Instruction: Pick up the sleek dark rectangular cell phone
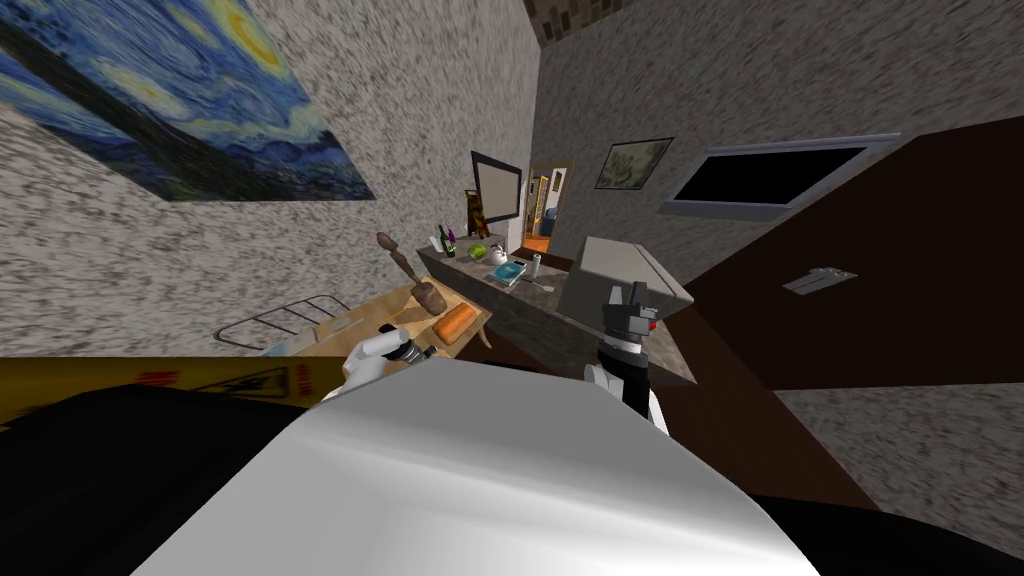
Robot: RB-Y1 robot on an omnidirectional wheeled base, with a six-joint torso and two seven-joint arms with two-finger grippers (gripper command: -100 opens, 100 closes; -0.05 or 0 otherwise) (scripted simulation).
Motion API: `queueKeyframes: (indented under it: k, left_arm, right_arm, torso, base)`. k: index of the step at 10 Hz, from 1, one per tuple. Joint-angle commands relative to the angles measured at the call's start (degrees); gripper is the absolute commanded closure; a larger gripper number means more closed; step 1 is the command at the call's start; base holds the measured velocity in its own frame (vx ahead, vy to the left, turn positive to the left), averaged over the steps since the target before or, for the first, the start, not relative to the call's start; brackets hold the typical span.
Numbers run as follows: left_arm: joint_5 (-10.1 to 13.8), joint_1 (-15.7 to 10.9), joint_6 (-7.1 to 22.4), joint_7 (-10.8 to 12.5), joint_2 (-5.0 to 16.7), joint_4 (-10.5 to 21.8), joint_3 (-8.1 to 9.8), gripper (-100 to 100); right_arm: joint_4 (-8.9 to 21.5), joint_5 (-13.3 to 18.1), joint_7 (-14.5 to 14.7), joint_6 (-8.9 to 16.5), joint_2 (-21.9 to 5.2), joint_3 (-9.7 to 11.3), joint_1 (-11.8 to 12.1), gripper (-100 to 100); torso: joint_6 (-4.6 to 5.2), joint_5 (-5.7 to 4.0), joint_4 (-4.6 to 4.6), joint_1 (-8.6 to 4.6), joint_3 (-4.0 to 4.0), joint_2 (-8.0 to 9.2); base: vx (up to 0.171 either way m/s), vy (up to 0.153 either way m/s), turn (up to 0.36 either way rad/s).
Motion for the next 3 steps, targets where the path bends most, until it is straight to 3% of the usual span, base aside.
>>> queueKeyframes:
  k: [1, 2, 3]
  left_arm:
    - [-0.75, -0.1, 1.04, 0.4, -0.53, -1.61, 0.16, 100]
    - [-0.55, -0.07, 0.71, 0.3, -0.41, -1.12, 0.08, 100]
    - [-0.6, -0.09, 0.82, 0.37, -0.4, -1.26, 0.12, 0]
  right_arm:
    - [0.0, 0.0, 0.0, 0.0, 0.0, 0.0, 0.0, 0]
    - [0.0, 0.0, 0.0, 0.0, 0.0, 0.0, 0.0, 0]
    - [0.0, 0.0, 0.0, 0.0, 0.0, 0.01, -0.01, 0]
  torso:
    - [0.0, 0.0, 0.0, 0.0, 0.0, 0.0]
    - [0.01, -0.01, 0.0, -0.01, 0.01, 0.01]
    - [0.02, 0.01, -0.01, -0.05, 0.0, 0.02]
  base:
    - [0.004, 0.03, 0.05]
    - [0.001, 0.011, 0.004]
    - [0.0, 0.0, 0.0]
